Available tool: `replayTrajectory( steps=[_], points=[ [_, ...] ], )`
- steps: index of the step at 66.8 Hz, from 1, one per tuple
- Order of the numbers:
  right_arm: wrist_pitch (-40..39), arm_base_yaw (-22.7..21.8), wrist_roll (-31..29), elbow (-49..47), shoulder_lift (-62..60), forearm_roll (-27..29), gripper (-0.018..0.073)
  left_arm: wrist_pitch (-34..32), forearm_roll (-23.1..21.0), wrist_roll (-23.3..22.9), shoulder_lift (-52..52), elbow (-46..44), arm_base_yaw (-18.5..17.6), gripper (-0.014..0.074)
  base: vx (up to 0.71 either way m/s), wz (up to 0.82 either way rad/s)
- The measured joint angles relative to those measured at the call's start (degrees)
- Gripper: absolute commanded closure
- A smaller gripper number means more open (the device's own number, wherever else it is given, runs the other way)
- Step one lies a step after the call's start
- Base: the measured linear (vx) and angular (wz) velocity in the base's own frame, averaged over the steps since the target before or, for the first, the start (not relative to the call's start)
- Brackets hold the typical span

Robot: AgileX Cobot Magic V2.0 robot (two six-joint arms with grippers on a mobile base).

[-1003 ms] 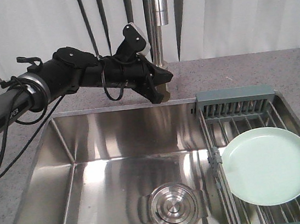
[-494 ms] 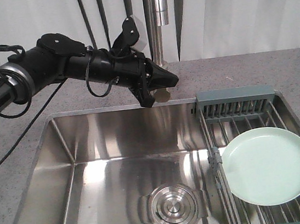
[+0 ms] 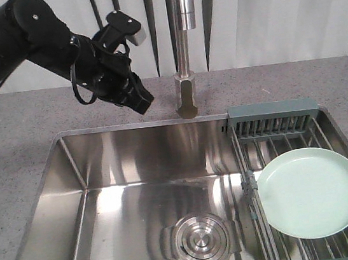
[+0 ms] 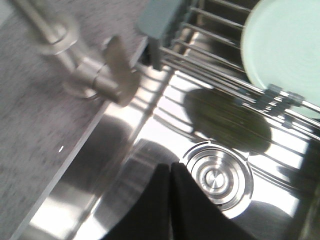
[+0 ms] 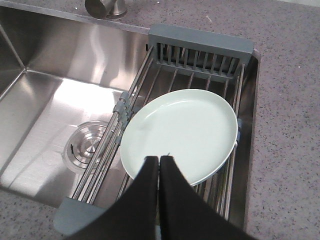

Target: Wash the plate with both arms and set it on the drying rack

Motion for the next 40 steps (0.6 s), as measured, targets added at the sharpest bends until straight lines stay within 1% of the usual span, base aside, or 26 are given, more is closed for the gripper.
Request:
replayTrajectory(
  steps=[1, 2, 3, 4, 11, 12, 13, 18, 20, 26, 32, 37, 40],
  points=[
    [0.00, 0.00, 0.00, 0.00, 0.00, 0.00, 0.0568, -0.11, 1.28, -1.92, -0.29, 0.00, 0.00, 0.0603, 0.00, 0.00],
    [0.00, 0.00, 0.00, 0.00, 0.00, 0.00, 0.0568, -0.11, 3.20, -4.84, -0.79, 0.00, 0.00, 0.0603, 0.00, 0.00],
    [0.00, 0.00, 0.00, 0.00, 0.00, 0.00, 0.0568, -0.11, 4.51, -5.82, -1.11, 0.00, 0.00, 0.0603, 0.00, 0.00],
    [0.00, 0.00, 0.00, 0.00, 0.00, 0.00, 0.0568, -0.17, 6.47, -8.69, -1.54, 0.00, 0.00, 0.0603, 0.00, 0.00],
    [0.00, 0.00, 0.00, 0.00, 0.00, 0.00, 0.0568, -0.24, 15.47, -21.35, -3.74, 0.07, 0.00, 0.0603, 0.00, 0.00],
    [0.00, 0.00, 0.00, 0.00, 0.00, 0.00, 0.0568, -0.42, 16.45, -21.98, -4.25, 0.26, 0.00, 0.0603, 0.00, 0.00],
    [0.00, 0.00, 0.00, 0.00, 0.00, 0.00, 0.0568, -0.61, 17.82, -23.77, -4.64, 0.42, 0.00, 0.0603, 0.00, 0.00],
    [0.00, 0.00, 0.00, 0.00, 0.00, 0.00, 0.0568, -1.73, 21.47, -29.06, -7.18, 2.60, 0.00, 0.0603, 0.00, 0.00],
    [0.00, 0.00, 0.00, 0.00, 0.00, 0.00, 0.0568, -2.45, 22.32, -30.65, -8.26, 3.82, 0.00, 0.0603, 0.00, 0.00],
    [0.00, 0.00, 0.00, 0.00, 0.00, 0.00, 0.0568, -4.95, 23.97, -33.49, -12.73, 9.39, 0.11, 0.0603, 0.00, 0.00],
    [0.00, 0.00, 0.00, 0.00, 0.00, 0.00, 0.0568, -8.19, 24.24, -35.95, -17.42, 15.88, 0.81, 0.0603, 0.00, 0.00],
    [0.00, 0.00, 0.00, 0.00, 0.00, 0.00, 0.0568, -11.57, 24.24, -38.09, -21.76, 22.02, 2.36, 0.0603, 0.00, 0.00],
    [0.00, 0.00, 0.00, 0.00, 0.00, 0.00, 0.0568, -13.57, 24.32, -39.28, -24.67, 26.58, 3.98, 0.0603, 0.00, 0.00]
  ],
)
